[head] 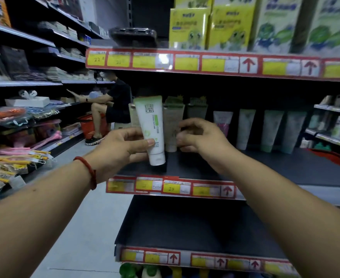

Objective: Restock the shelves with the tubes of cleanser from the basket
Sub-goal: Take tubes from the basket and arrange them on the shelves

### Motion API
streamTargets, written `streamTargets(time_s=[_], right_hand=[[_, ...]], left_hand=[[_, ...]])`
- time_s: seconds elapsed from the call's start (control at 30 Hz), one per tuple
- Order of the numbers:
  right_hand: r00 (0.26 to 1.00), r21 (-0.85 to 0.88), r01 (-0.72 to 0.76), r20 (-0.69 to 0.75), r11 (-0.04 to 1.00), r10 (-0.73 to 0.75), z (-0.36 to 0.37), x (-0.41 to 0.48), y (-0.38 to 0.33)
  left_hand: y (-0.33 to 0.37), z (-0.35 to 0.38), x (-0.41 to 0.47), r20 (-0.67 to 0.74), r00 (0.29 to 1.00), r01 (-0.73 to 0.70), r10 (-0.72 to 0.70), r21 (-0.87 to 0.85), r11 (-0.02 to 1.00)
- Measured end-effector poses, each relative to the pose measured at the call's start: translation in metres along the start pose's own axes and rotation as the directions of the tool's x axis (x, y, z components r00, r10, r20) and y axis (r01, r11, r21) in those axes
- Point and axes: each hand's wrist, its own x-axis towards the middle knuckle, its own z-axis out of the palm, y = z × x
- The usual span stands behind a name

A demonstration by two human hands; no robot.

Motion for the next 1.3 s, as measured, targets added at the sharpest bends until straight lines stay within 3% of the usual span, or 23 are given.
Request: streamTargets(time_s=[0.3, 0.6, 0.8, 1.07, 1.3], right_hand=[[0.998, -0.124, -0.068, -0.003, 0.990, 0.069, -0.115, -0.060, 0.002], [0.988, -0.175, -0.094, -0.138, 0.980, 0.070, -0.198, -0.041, 0.052], [0.981, -0.176, -0.096, -0.183, 0.980, 0.063, -0.226, -0.007, 0.082], [0.966, -0.412, -0.148, -0.255, 0.899, 0.042, -0.238, 0.041, 0.107], [0.957, -0.449, -0.192, -0.283, 0.873, 0.065, -0.239, 0.067, 0.119]], left_hand=[[-0.009, 0.139, 0.030, 0.155, 0.987, 0.066, -0.046, -0.128, 0.990], [-0.035, 0.230, 0.081, 0.206, 0.977, 0.052, -0.055, 0.018, 0.998], [-0.053, 0.256, 0.125, 0.146, 0.988, 0.054, -0.057, 0.029, 0.998], [-0.070, 0.277, 0.170, 0.053, 0.998, 0.030, -0.035, 0.090, 0.996], [-0.076, 0.282, 0.188, -0.063, 0.997, 0.042, -0.034, 0.129, 0.991]])
